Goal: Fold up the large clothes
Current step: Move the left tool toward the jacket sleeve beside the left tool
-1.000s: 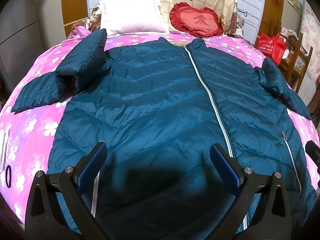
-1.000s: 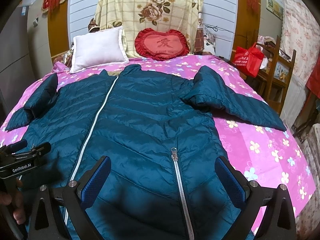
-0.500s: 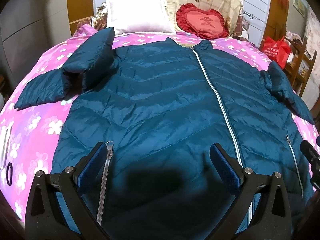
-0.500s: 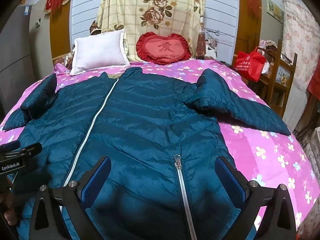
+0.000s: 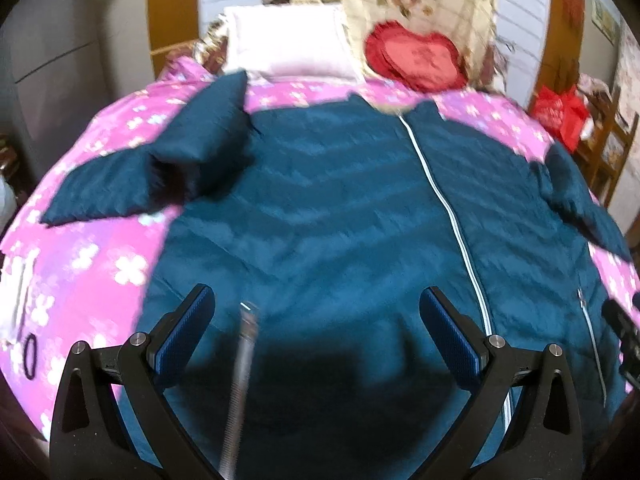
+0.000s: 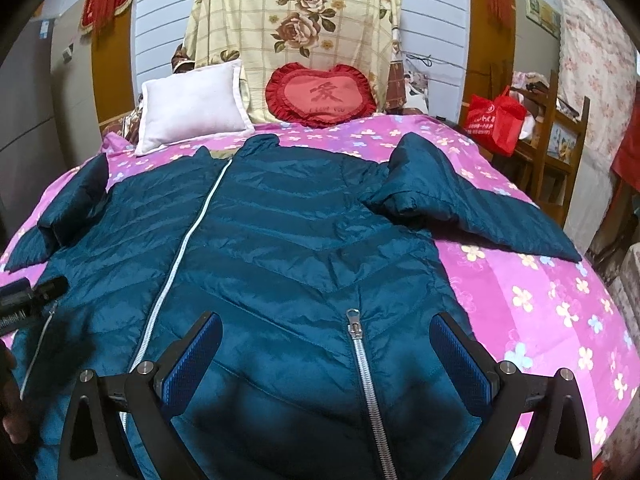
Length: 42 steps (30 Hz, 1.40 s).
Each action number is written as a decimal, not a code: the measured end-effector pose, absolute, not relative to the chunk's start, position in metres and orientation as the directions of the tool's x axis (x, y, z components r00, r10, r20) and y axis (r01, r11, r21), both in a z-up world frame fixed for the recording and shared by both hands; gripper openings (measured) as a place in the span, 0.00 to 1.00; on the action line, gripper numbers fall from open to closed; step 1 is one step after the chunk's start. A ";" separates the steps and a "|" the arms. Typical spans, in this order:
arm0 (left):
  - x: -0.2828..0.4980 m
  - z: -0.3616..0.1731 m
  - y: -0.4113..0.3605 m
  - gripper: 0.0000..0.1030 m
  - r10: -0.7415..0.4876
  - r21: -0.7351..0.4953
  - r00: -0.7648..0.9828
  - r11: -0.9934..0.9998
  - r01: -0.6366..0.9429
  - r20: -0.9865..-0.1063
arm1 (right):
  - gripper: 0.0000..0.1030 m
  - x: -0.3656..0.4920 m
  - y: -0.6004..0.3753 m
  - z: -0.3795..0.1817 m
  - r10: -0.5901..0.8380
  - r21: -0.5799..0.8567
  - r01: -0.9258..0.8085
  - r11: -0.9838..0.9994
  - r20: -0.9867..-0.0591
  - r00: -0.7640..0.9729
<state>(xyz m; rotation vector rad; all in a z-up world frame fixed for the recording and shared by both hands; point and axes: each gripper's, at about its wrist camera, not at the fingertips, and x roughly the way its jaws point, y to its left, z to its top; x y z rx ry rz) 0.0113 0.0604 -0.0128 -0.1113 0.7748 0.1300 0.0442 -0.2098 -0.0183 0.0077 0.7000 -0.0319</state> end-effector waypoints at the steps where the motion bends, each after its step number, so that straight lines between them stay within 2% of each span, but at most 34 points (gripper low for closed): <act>1: 0.012 -0.007 0.069 1.00 0.091 -0.055 0.711 0.982 -0.180 -0.697 | 1.00 0.043 -0.208 -0.017 -0.021 0.002 0.029 1.000 -0.643 0.765; 8: 0.021 0.014 0.155 1.00 0.139 -0.139 0.695 0.935 -0.328 -0.705 | 1.00 0.034 -0.197 -0.007 -0.010 -0.018 -0.001 1.000 -0.612 0.791; 14: 0.026 0.016 0.218 1.00 0.251 -0.054 0.635 0.906 -0.420 -0.730 | 1.00 0.037 -0.210 -0.010 0.013 0.054 0.026 0.998 -0.615 0.789; 20: 0.001 0.028 0.210 1.00 0.235 -0.075 0.689 0.919 -0.388 -0.685 | 1.00 0.042 -0.214 -0.013 0.012 0.072 0.042 0.997 -0.626 0.780; 26: -0.014 0.045 0.166 1.00 0.271 0.019 0.754 0.945 -0.325 -0.599 | 1.00 0.042 -0.210 -0.013 0.006 0.052 0.034 0.998 -0.622 0.783; 30: -0.014 0.046 0.158 1.00 0.296 0.058 0.765 0.945 -0.322 -0.571 | 1.00 0.042 -0.214 -0.013 0.008 0.063 0.040 0.997 -0.626 0.780; 37: 0.000 0.033 0.180 1.00 0.289 0.029 0.737 0.939 -0.343 -0.611 | 1.00 0.042 -0.217 -0.014 0.004 0.062 0.045 0.997 -0.631 0.776; 42: 0.027 0.008 0.247 1.00 0.233 -0.084 0.654 0.906 -0.415 -0.719 | 1.00 0.044 -0.211 -0.016 0.007 0.049 0.031 0.998 -0.638 0.770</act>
